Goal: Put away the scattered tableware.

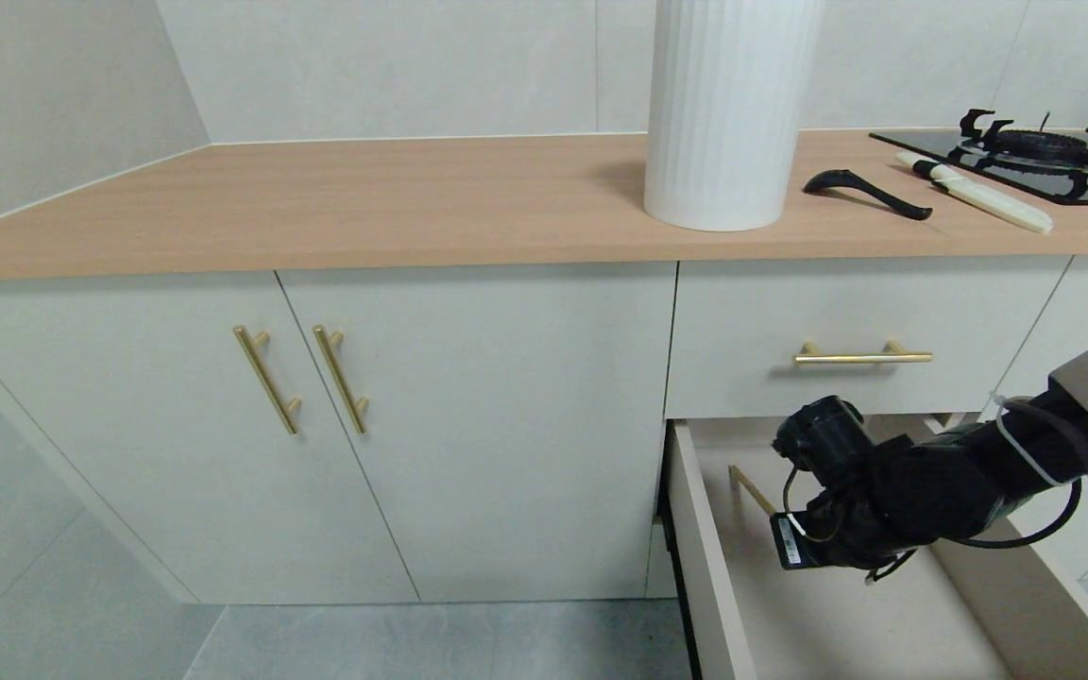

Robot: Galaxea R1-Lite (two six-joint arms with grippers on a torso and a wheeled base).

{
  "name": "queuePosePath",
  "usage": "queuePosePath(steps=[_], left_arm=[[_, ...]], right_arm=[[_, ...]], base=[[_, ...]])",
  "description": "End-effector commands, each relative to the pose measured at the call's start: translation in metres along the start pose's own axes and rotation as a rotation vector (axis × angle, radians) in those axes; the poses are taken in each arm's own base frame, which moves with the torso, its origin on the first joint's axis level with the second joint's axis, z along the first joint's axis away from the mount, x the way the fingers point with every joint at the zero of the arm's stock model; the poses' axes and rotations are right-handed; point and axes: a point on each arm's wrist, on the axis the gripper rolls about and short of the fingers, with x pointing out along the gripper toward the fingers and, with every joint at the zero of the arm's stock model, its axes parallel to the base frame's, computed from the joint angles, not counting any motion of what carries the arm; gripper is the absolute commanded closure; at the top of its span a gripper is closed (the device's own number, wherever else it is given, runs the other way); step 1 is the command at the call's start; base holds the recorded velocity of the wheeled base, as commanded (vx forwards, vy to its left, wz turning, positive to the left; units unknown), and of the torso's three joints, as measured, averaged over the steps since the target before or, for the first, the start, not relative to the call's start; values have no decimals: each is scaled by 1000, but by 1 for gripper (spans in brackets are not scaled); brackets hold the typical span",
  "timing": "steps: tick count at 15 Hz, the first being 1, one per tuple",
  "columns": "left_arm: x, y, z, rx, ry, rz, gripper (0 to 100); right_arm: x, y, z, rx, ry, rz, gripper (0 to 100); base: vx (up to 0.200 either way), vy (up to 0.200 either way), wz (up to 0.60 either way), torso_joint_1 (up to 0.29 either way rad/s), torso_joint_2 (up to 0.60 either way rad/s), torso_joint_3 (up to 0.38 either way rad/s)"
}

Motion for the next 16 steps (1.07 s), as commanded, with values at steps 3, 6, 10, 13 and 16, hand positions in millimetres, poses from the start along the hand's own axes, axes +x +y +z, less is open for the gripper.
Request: queuePosePath(steps=[3,6,10,13,16], left_arm=[[0,0,0,0,-1,1,0],[0,0,0,0,1,1,0],[0,0,0,0,1,1,0],[0,0,0,0,-1,1,0],[0,0,0,0,-1,1,0]], right_arm=[[31,2,-11,-14,79,-27,100],[57,5,-20,-27,117,-40,100],[77,6,-30,-41,162,-56,100],[80,6,-30,-40,165,-59,100],[81,6,-30,-41,169,-60,100]], base=[[0,0,0,0,0,0],[0,0,0,0,0,0],[0,0,0,0,0,0],[0,0,0,0,0,0],[0,0,0,0,0,0]])
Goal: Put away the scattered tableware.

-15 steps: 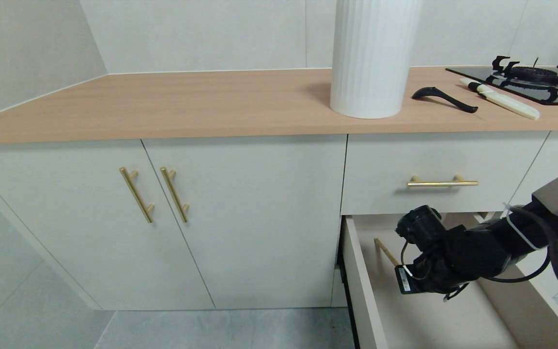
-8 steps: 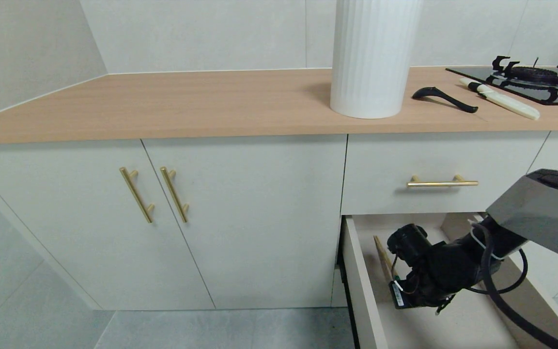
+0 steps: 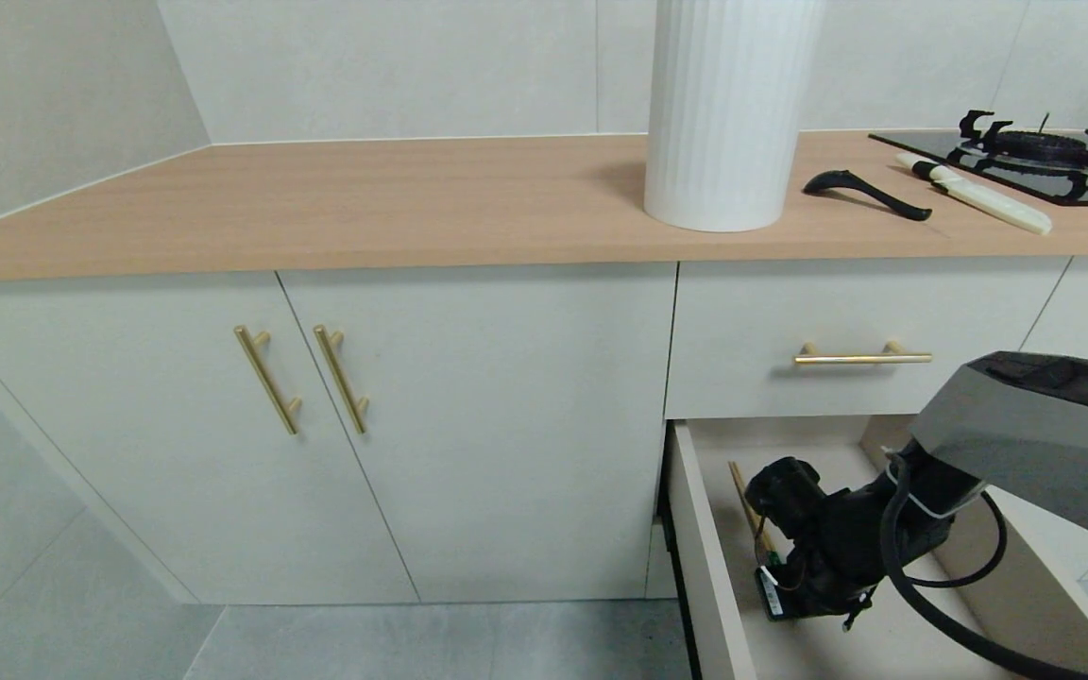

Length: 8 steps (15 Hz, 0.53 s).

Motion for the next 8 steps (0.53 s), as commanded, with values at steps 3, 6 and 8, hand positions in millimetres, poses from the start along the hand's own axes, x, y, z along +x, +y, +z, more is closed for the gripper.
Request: queuePosePath(steps=[3,6,8], left_arm=[[0,0,0,-1,-1,1,0],[0,0,0,-1,-1,1,0],[0,0,0,-1,1,1,0]], right_arm=[[2,0,-1,-1,7,-2,100],[2,0,-1,-1,9,-2,0],[1,0,-1,-2,6,-1,0]], base=[[0,0,0,0,0,0],[0,0,0,0,0,0],[0,0,0,0,0,0]])
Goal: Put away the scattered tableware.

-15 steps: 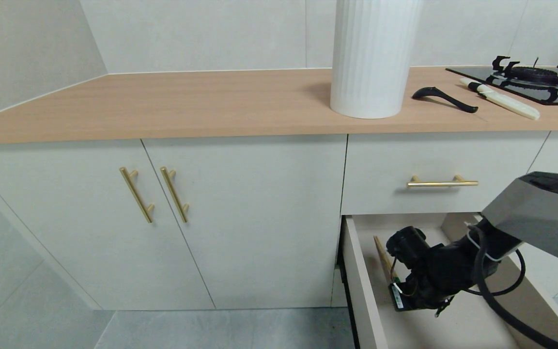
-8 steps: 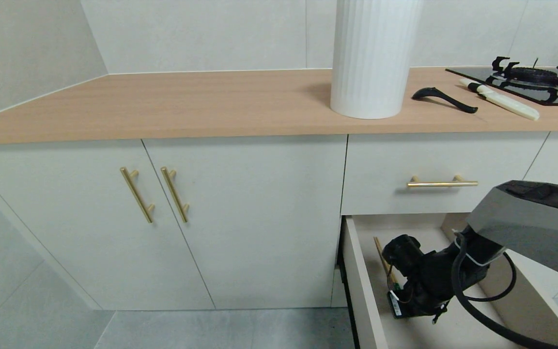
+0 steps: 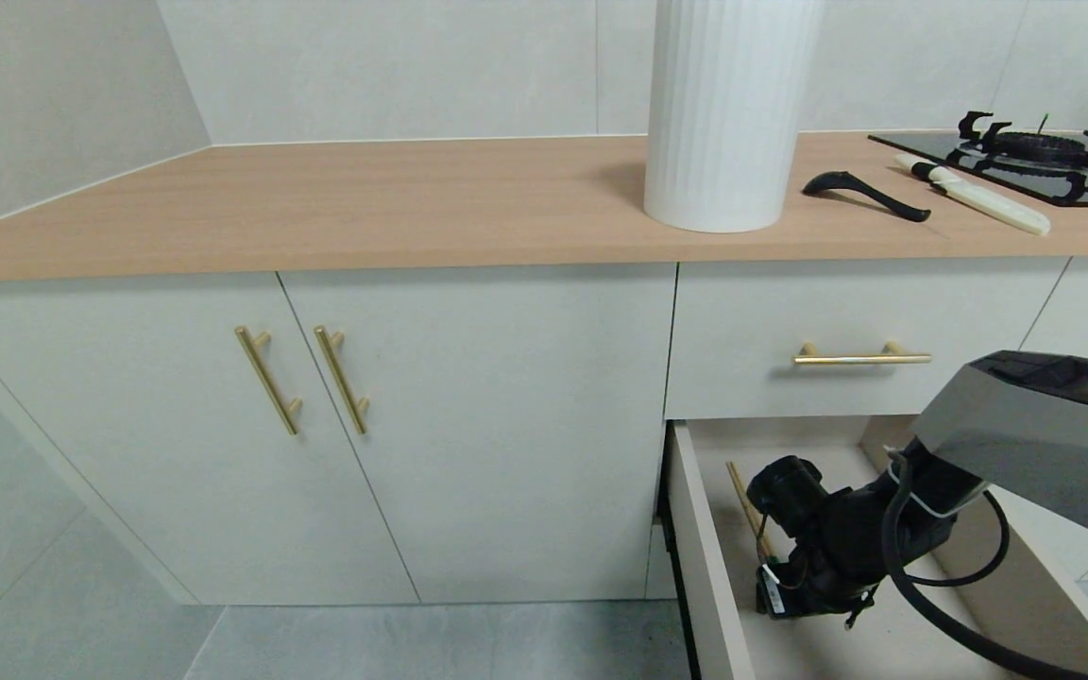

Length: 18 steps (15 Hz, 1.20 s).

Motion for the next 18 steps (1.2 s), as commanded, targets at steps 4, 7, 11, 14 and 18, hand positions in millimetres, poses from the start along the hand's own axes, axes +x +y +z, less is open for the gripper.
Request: queuePosePath(steps=[4,7,11,14,18], left_arm=[[0,0,0,0,-1,0,0],[0,0,0,0,-1,0,0],[0,0,0,0,0,0,0],[0,0,0,0,-1,0,0],[0,0,0,0,0,0,0]], right_arm=[[-3,0,1,0,-6,3,0],[-55,-9,11,31,-126,43,0],[-149,-31,5,29,-350,110,0],[-195,-44,-2,43,-487,138,0],[-230,-61,-11,39,-604,141,0]], base=[[0,0,0,0,0,0],[0,0,0,0,0,0],[0,0,0,0,0,0],[0,0,0,0,0,0],[0,0,0,0,0,0]])
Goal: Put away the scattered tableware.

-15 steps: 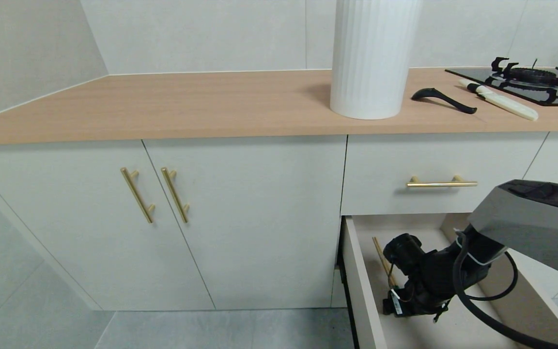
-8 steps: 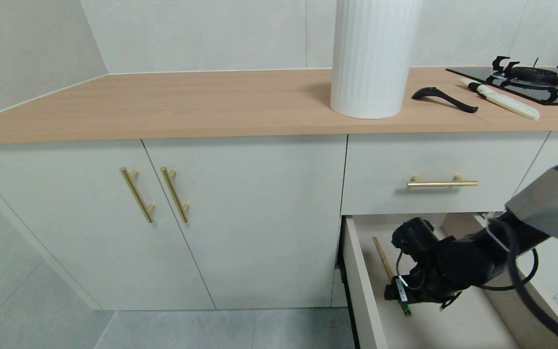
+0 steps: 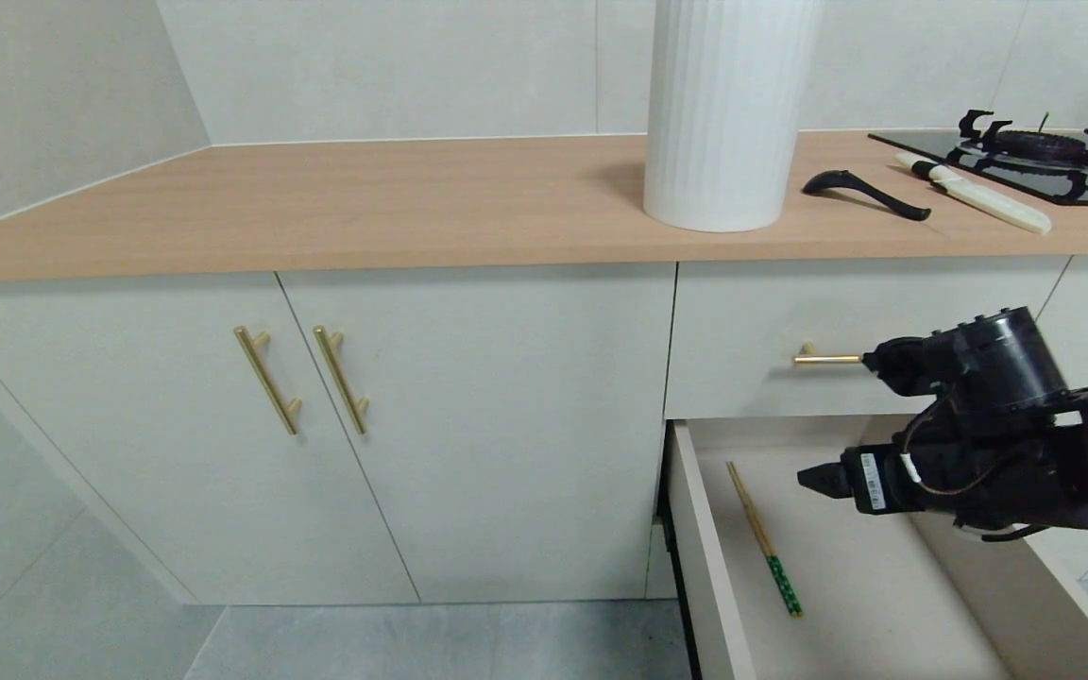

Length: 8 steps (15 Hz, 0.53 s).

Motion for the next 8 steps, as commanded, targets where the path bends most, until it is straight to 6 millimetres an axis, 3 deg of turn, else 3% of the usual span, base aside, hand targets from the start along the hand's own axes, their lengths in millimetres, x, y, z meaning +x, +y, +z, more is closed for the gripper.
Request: queuePosePath(steps=[1,8], left_arm=[[0,0,0,0,-1,1,0],[0,0,0,0,-1,1,0]], right_arm=[[-34,-8,10,23,-112,13,0],[-58,-12,16,29,-195,24,0]], base=[[0,0,0,0,0,0],[0,0,0,0,0,0]])
